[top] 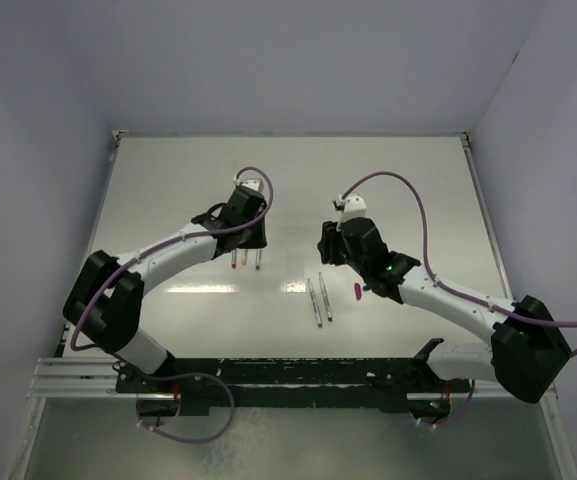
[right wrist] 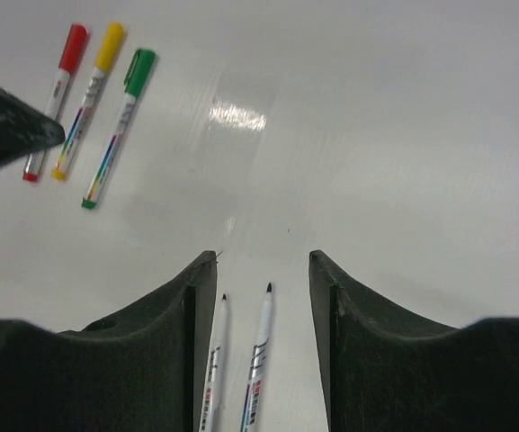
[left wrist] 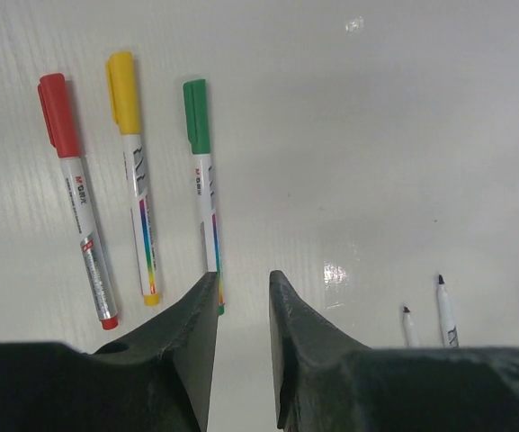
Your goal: Insert the pens into the pen caps
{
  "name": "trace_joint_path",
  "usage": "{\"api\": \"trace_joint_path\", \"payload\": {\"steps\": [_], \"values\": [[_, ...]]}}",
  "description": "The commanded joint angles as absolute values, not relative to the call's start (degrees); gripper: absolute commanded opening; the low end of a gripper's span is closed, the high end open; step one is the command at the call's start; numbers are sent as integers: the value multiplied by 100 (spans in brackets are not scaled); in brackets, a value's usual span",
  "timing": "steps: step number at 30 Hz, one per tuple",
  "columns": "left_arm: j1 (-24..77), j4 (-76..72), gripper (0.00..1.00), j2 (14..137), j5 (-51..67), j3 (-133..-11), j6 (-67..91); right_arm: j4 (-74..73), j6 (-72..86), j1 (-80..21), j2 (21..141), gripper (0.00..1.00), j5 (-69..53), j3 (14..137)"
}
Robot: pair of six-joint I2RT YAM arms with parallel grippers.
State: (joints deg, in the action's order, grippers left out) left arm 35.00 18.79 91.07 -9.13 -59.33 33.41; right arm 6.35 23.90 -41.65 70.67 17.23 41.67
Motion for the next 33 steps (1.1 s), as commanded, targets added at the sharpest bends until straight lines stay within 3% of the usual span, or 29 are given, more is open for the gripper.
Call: {"api": "trace_joint_path", "payload": {"steps": [1, 13, 33], "values": [[3539, 1509, 32, 8590, -937, -5869, 3272, 756, 2321, -4269, 7117, 47, 972, 3870], [3549, 749, 33, 8150, -888, -5134, 2883, 752, 2487, -5070, 7757, 34, 828, 3787], [3573, 471, 32, 7908, -653, -4614, 2636, 452, 2768, -5168, 8405, 33, 986, 3823]]}}
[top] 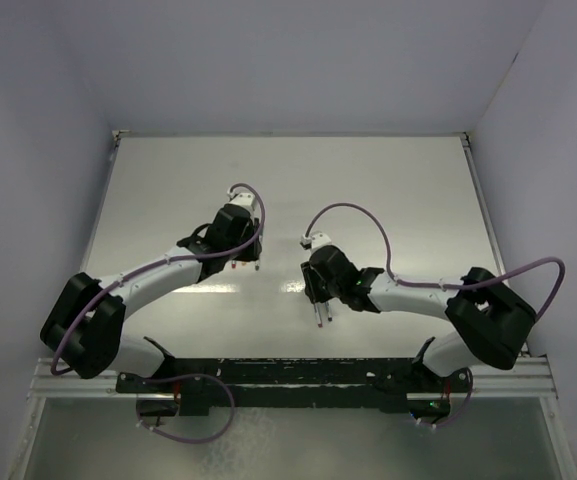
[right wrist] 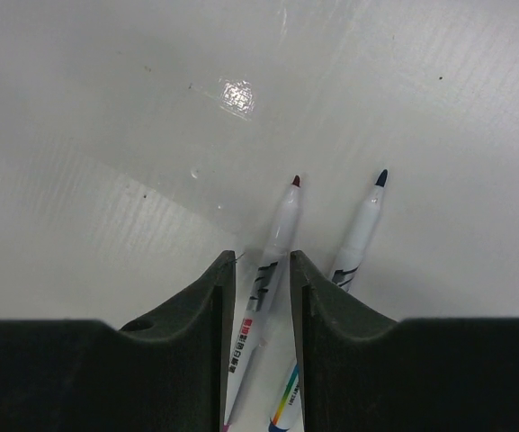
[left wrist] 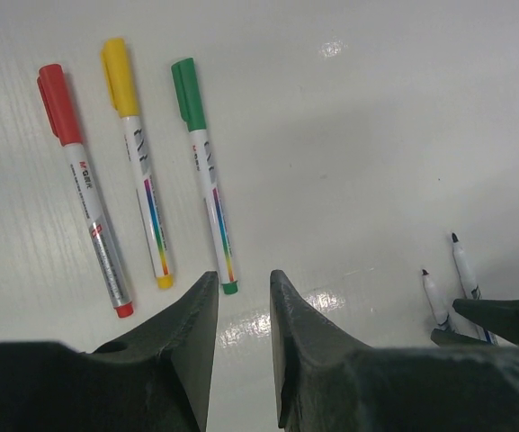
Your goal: Insert the pens into the pen caps
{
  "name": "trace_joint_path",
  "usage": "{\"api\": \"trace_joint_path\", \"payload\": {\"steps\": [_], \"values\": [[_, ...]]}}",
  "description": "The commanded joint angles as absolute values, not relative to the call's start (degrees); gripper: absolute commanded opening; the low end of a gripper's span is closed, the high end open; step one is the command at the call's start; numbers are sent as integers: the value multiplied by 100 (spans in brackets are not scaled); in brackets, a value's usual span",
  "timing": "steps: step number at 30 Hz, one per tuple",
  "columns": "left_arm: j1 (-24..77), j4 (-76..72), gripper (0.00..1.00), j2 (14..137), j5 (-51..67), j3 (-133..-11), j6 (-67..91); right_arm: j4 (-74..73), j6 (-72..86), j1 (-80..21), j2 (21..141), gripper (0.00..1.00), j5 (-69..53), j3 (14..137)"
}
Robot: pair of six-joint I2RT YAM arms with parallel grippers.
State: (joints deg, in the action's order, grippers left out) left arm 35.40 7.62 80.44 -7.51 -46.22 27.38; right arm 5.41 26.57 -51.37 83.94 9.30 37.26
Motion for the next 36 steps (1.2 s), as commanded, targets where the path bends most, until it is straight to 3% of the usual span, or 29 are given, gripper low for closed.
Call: {"api": "trace_joint_path", "payload": {"steps": [1, 9, 11, 13, 25, 36], "values": [[3583, 459, 32, 7914, -644, -4620, 2637, 430, 2775, -5172, 8425, 33, 985, 3823], [3583, 470, 33, 7956, -633, -4610, 2685, 237, 2818, -5194, 8622, 31, 888, 3873], [3585, 475, 32, 7961, -646, -4614, 2692, 191, 2821, -5207, 8683, 20, 826, 3907], [3585, 502, 32, 7955, -707, -4614, 2733, 197, 2809, -5218, 8729, 0, 726, 3932], [3587, 525, 32, 7944, -729, -4585, 2656, 256, 2781, -5221, 8773, 0, 386, 4452], [3756, -582, 32, 7344, -592, -3933, 2217, 842, 2936, -4575, 8178, 0, 1425, 4588]]}}
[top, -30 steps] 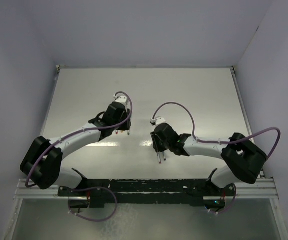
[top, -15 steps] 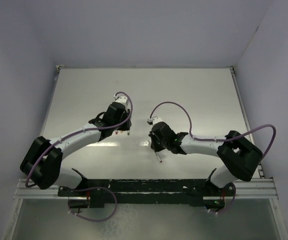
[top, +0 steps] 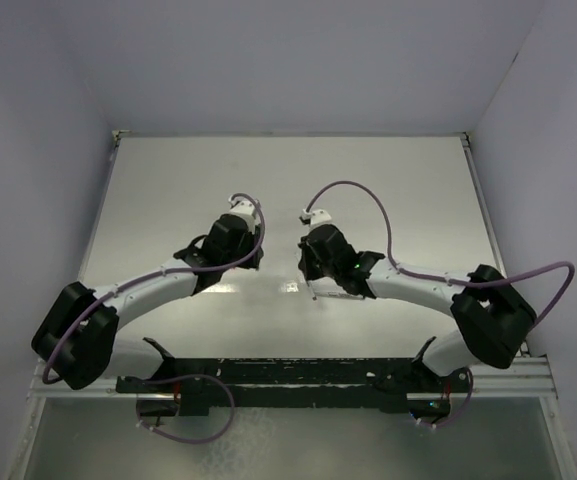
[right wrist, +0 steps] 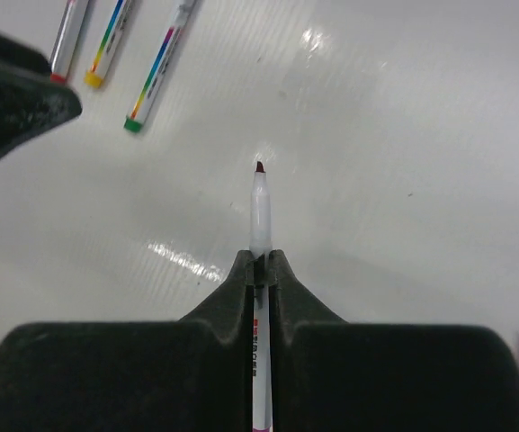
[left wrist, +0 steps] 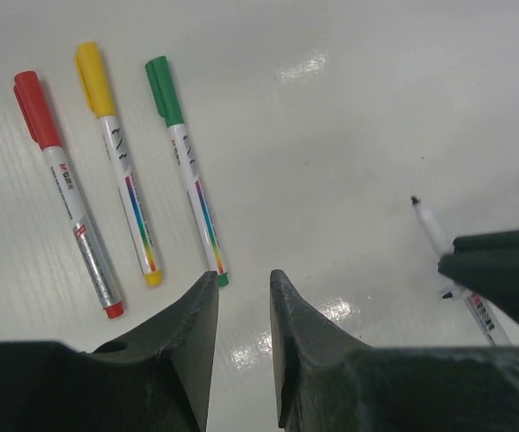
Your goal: Insert the pens into the pen caps
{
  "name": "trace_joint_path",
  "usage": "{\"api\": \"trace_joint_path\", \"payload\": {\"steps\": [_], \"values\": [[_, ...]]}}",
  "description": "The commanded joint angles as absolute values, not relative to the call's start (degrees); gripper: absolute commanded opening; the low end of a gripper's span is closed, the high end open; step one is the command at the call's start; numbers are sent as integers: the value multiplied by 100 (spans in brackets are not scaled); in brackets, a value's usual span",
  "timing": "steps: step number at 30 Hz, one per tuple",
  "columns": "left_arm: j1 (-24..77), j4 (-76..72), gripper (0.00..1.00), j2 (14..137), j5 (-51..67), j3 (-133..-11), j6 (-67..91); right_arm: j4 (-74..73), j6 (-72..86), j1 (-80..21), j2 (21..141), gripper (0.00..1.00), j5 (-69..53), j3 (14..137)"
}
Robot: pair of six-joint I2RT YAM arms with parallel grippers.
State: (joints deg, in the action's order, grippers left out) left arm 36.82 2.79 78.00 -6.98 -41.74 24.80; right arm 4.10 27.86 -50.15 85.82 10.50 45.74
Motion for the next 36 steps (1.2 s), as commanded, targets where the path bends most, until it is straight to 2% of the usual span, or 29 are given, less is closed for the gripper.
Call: {"api": "trace_joint_path", "payload": {"steps": [1, 5, 16, 27, 36], "values": [[3761, -807, 33, 7260, -487, -3820, 2189, 1002, 3051, -4335, 8043, 0, 1320, 4463], [3761, -1619, 35, 7087, 210, -3556, 2179, 1989, 3159, -3877, 7374, 0, 1054, 3828], [3766, -4235, 42, 7899, 2379, -3356, 3132, 3709, 3379, -3852, 6674, 0, 753, 2966], [3855, -4506, 48, 8296, 2471, -3643, 3241, 4809, 3519, -3855, 6662, 0, 514, 2616], [3889, -4739, 48, 8455, 2376, -3676, 3278, 5415, 3773, -3854, 7030, 0, 165, 2675]]}}
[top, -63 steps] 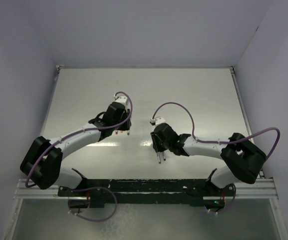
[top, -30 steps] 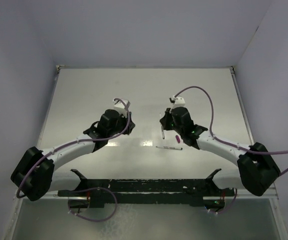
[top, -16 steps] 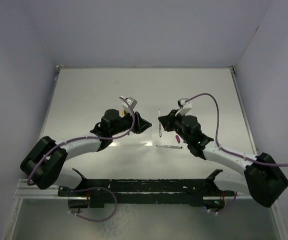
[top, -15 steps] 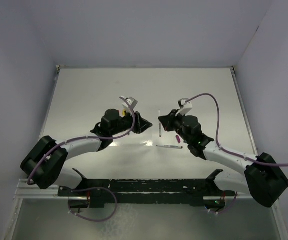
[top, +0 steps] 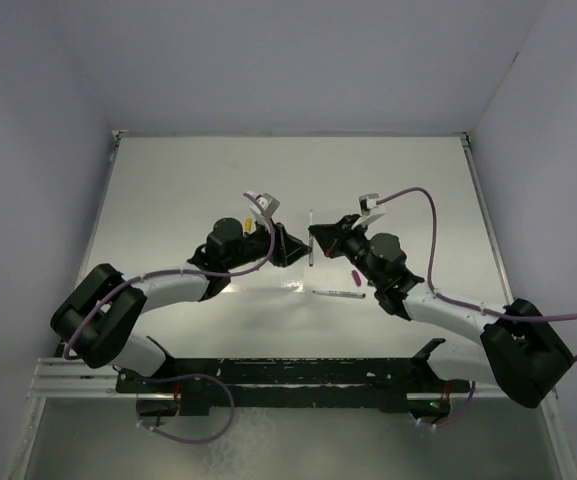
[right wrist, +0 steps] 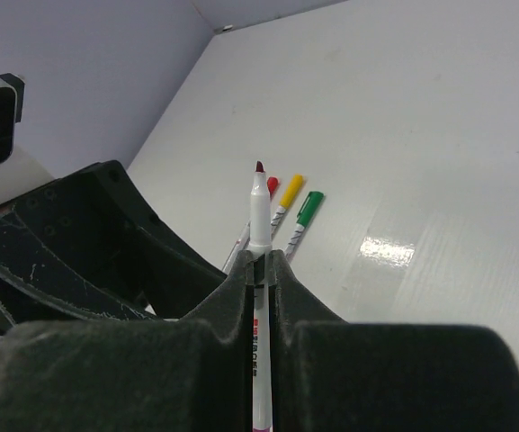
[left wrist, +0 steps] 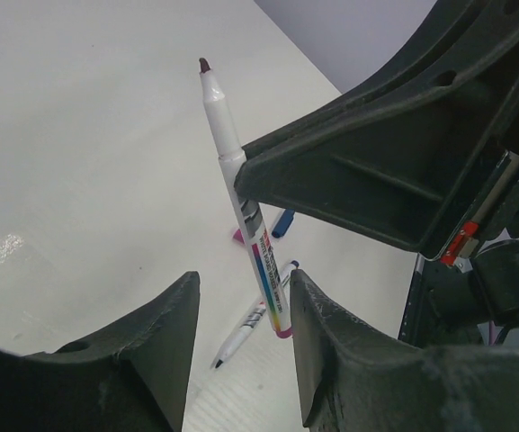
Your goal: Insert the pens into the pen caps
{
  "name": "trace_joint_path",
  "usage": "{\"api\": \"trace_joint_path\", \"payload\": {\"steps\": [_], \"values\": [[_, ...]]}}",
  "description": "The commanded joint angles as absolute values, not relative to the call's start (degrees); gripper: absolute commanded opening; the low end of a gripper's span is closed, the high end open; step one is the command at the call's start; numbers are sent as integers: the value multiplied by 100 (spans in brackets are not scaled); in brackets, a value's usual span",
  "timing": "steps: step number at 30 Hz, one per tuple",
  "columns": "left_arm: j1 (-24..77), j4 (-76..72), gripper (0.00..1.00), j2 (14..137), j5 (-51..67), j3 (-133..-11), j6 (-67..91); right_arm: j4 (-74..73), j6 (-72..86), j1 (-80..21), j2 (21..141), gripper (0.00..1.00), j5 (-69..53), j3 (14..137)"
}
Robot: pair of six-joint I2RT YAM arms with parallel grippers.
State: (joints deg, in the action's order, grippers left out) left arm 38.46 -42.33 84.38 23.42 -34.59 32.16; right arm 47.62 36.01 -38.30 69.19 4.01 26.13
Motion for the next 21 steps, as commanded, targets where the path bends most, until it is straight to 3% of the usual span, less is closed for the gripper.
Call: {"api": "trace_joint_path", "payload": {"steps": [1, 12, 21], "values": [[3892, -4788, 47, 8455, 2367, -3678, 3278, 5455, 3791, -3858, 7057, 0, 139, 2688], [3890, -5090, 42, 8661, 2443, -3713, 3426, 5654, 3912, -3852, 7218, 0, -54, 2755], [3887, -5267, 29, 8681, 2019, -3633, 3455, 5631, 3998, -3856, 7364, 0, -268, 2815]]}}
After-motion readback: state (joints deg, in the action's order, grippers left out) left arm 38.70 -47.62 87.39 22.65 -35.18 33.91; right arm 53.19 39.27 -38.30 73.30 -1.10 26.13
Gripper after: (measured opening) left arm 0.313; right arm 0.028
